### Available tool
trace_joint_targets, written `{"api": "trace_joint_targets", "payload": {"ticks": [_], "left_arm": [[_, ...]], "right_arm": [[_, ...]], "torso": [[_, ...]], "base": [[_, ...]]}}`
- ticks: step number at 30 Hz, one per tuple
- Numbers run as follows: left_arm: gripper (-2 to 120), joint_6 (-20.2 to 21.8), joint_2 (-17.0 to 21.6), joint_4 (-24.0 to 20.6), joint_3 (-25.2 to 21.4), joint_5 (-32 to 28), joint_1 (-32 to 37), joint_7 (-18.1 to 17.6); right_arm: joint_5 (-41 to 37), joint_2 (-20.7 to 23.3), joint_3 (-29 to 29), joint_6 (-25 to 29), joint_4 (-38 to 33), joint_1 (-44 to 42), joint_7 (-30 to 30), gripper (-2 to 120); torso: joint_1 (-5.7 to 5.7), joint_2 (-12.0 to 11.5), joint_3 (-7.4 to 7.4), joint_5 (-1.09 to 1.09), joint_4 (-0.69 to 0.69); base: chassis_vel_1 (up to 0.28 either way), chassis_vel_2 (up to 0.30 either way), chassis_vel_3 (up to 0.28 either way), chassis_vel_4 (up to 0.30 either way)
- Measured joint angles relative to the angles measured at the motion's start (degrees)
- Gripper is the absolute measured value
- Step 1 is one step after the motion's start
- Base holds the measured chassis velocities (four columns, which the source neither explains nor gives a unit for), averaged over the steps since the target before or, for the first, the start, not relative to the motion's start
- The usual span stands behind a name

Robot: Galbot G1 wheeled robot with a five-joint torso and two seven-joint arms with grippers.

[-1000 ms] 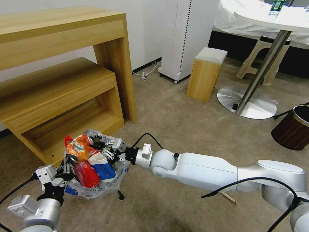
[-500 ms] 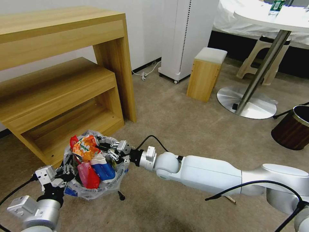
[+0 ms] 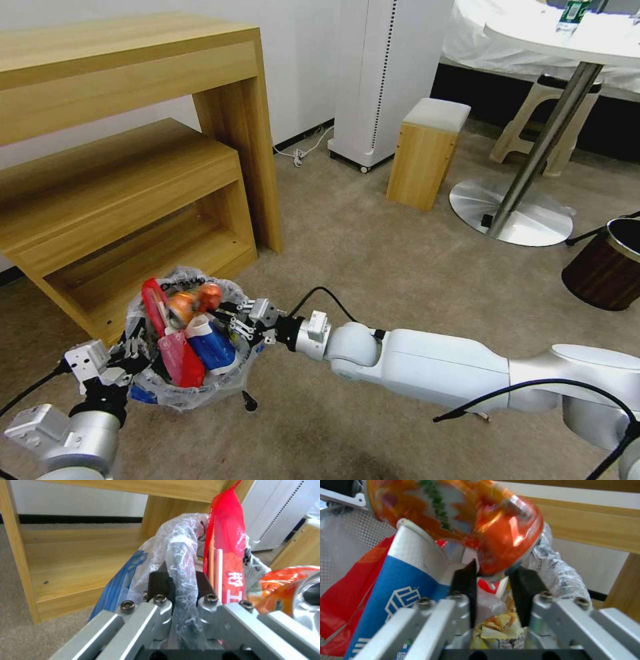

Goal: Pick up the trash bin and place the garbage on the floor into it.

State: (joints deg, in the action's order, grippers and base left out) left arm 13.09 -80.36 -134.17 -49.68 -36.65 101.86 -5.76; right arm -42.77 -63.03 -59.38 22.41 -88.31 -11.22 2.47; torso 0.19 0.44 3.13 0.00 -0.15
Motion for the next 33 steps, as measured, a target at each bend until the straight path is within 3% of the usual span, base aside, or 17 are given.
{"api": "trace_joint_targets", "payload": {"ticks": [8, 10, 11, 18, 33], "left_arm": [[3, 0.0, -0.7, 0.0, 0.5, 0.7, 0.5, 0.3], [3, -0.2, -0.8, 0.0, 0.5, 1.1, 1.2, 0.6], [3, -0.2, -0.8, 0.0, 0.5, 1.1, 1.2, 0.6], [3, -0.4, -0.7, -0.2, 0.9, 1.7, 1.8, 1.0], [3, 0.0, 0.5, 0.0, 1.3, 0.2, 1.6, 0.4]], "right_arm": [[0.2, -0.4, 0.7, 0.1, -0.2, 0.0, -0.1, 59], [0.2, -0.3, 1.2, -0.4, -0.7, 0.0, -0.5, 71], [0.2, -0.3, 1.2, -0.4, -0.7, 0.0, -0.5, 71], [0.9, 0.3, 2.4, -3.3, -1.9, 0.2, -4.5, 97], [-3.3, 4.0, -0.7, -6.9, -4.8, 3.5, -7.6, 100]], "torso": [[0.0, 0.0, 0.0, 0.0, 0.01], [0.0, 0.0, 0.0, 0.0, 0.01], [0.0, 0.0, 0.0, 0.0, 0.01], [0.0, 0.0, 0.0, 0.0, 0.01], [0.0, 0.0, 0.0, 0.01, 0.01]], "base": [[0.0, 0.0, 0.0, 0.0], [0.0, 0.0, 0.0, 0.0], [0.0, 0.0, 0.0, 0.0], [0.0, 0.0, 0.0, 0.0], [0.0, 0.0, 0.0, 0.0]]}}
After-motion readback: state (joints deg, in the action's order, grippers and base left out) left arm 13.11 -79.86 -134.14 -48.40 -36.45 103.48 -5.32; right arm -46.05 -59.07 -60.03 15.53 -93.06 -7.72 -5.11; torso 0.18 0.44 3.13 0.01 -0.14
